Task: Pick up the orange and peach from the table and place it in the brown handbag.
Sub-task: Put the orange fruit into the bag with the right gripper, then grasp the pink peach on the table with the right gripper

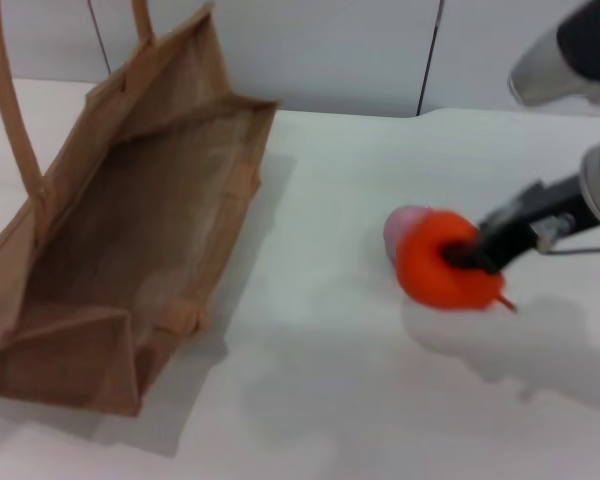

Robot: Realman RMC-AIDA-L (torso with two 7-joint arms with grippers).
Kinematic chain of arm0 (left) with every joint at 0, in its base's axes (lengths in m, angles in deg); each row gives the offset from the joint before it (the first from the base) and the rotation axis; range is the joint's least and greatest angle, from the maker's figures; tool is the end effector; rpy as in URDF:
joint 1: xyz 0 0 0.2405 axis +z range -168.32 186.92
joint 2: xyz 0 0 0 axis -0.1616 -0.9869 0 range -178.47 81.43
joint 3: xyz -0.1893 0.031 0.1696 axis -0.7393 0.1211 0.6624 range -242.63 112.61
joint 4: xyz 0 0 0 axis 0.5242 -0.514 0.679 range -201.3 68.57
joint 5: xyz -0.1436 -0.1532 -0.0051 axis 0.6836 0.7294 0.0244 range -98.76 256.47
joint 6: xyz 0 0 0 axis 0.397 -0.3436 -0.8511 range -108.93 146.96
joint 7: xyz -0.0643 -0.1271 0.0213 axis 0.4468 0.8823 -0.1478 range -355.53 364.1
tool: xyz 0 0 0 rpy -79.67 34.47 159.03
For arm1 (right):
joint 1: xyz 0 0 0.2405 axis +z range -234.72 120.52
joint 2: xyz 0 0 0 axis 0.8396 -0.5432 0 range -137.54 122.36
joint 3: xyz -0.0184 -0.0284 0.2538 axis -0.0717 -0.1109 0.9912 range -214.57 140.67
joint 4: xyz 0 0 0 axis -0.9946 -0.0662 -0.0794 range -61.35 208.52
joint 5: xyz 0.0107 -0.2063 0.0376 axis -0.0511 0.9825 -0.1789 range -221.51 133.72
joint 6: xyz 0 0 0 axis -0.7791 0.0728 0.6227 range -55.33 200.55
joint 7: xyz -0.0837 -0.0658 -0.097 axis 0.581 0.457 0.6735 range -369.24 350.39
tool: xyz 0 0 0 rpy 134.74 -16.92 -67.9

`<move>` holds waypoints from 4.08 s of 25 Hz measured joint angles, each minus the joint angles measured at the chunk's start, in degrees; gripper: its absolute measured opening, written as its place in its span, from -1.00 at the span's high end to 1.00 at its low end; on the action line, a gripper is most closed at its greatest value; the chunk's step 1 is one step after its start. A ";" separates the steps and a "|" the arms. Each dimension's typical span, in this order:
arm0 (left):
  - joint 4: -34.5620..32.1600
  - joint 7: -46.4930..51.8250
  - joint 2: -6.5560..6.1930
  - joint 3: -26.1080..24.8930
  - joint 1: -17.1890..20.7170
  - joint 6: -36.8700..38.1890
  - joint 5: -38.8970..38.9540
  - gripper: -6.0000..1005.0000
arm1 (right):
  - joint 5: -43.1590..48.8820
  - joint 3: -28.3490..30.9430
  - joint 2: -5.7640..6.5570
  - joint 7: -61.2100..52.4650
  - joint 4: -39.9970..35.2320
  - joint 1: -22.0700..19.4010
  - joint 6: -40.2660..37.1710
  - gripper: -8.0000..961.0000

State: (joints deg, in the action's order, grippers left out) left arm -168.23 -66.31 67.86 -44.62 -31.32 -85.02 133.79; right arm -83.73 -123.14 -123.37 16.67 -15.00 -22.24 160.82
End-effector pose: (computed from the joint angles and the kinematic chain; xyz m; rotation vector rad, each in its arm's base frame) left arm -0.1366 0.3446 0.2299 -2.2487 -0.1666 -0.3351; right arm 0.1227 0.3504 0.0085 -2.6489 0.7649 -0.3152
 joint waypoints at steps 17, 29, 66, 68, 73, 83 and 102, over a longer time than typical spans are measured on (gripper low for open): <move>-0.26 1.94 0.39 6.24 -0.32 2.51 8.99 0.80 | -18.03 -7.46 0.02 6.02 12.23 8.37 -19.42 0.75; 0.13 1.71 0.35 6.66 0.26 3.66 8.89 0.80 | -29.85 -7.98 0.03 12.73 12.12 8.98 -21.47 0.86; -1.55 3.18 0.25 10.29 5.28 10.02 11.99 0.80 | -39.93 -1.61 0.37 26.17 28.72 13.21 -15.98 -0.50; -1.76 3.17 0.28 10.29 6.61 10.86 11.94 0.80 | -39.41 1.47 0.46 26.16 28.35 12.16 -13.56 -0.50; -1.78 3.12 0.14 10.28 9.73 12.59 11.77 0.80 | -33.57 8.87 0.78 24.69 25.69 8.97 -9.61 -0.50; -2.75 3.57 0.33 8.83 12.31 13.42 11.03 0.81 | -11.78 13.73 0.46 19.61 21.83 7.75 -12.12 -0.50; -3.18 4.50 0.52 6.67 13.81 12.86 9.04 0.81 | -5.45 8.73 0.02 18.49 33.48 9.37 -19.43 -0.50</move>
State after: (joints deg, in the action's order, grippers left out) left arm -171.41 -61.80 68.38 -37.94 -17.50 -72.16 142.83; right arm -89.19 -114.40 -123.34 35.16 18.48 -12.87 141.39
